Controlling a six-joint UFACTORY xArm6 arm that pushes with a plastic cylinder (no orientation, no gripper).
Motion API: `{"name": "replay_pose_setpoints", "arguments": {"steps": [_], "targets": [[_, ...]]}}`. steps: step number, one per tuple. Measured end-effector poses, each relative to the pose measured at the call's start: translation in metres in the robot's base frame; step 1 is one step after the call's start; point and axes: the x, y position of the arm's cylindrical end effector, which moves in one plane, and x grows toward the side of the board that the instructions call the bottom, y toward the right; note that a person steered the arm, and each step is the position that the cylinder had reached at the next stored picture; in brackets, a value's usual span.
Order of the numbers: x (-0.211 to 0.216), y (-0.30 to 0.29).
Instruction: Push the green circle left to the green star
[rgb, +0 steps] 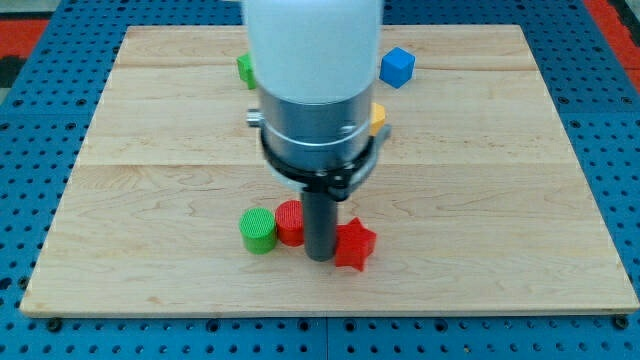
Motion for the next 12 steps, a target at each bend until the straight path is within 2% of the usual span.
{"name": "replay_pose_setpoints", "arguments": {"steps": [1,2,3,4,5,6,9,11,12], "targets": [[0.024,-0.004],[0.021,-0.053],[-0.001,-0.082],[-0.016,-0.084],[-0.013,-0.068],[-0.031,-0.065],[-0.103,-0.157],[-0.129,-0.151],[-0.148,-0.170]]}}
